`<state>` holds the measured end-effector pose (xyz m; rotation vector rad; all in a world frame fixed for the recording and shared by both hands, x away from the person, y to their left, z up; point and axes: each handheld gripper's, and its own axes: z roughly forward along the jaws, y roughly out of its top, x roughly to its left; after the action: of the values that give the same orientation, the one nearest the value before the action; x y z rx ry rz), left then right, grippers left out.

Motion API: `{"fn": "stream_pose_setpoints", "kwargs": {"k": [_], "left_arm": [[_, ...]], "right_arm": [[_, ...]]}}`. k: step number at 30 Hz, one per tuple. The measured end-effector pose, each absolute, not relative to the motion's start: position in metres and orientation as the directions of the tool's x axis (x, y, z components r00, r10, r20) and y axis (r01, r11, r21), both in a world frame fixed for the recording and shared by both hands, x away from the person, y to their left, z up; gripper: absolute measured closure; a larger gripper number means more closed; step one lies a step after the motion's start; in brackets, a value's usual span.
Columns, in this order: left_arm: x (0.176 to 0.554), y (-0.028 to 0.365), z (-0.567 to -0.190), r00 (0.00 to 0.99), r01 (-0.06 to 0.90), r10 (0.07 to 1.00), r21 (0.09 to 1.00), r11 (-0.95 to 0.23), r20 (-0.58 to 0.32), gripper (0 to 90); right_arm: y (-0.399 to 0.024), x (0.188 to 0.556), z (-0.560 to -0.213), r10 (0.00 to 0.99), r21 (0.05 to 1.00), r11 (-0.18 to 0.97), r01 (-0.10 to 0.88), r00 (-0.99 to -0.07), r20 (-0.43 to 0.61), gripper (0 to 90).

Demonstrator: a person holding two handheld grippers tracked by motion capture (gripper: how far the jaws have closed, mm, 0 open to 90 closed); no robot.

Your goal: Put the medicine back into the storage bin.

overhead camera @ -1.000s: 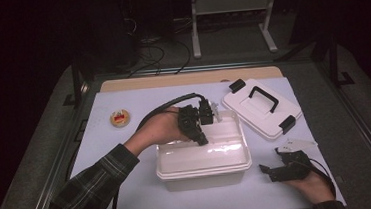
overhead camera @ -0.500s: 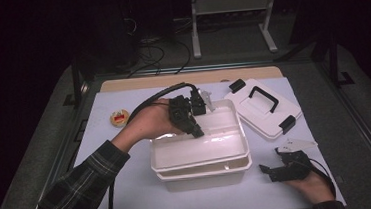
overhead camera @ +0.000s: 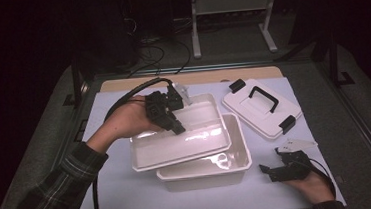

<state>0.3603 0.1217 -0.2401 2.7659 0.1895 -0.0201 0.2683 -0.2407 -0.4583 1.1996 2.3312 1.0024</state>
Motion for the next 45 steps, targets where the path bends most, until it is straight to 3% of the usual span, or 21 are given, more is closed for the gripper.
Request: {"fn": "stream_pose_setpoints", "kwargs": {"k": [26, 45], "left_arm": [[0.359, 0.248, -0.231, 0.926, 0.358, 0.377, 0.358, -0.862, -0.018, 88.7], [0.351, 0.324, -0.281, 0.837, 0.527, 0.546, 0.343, -0.777, -0.050, 88.7]], "right_arm": [[-0.241, 0.268, -0.458, 0.807, 0.717, 0.398, 0.572, -0.590, 0.023, 14.0], [-0.241, 0.268, -0.458, 0.808, 0.717, 0.395, 0.574, -0.588, 0.025, 14.0]]}}
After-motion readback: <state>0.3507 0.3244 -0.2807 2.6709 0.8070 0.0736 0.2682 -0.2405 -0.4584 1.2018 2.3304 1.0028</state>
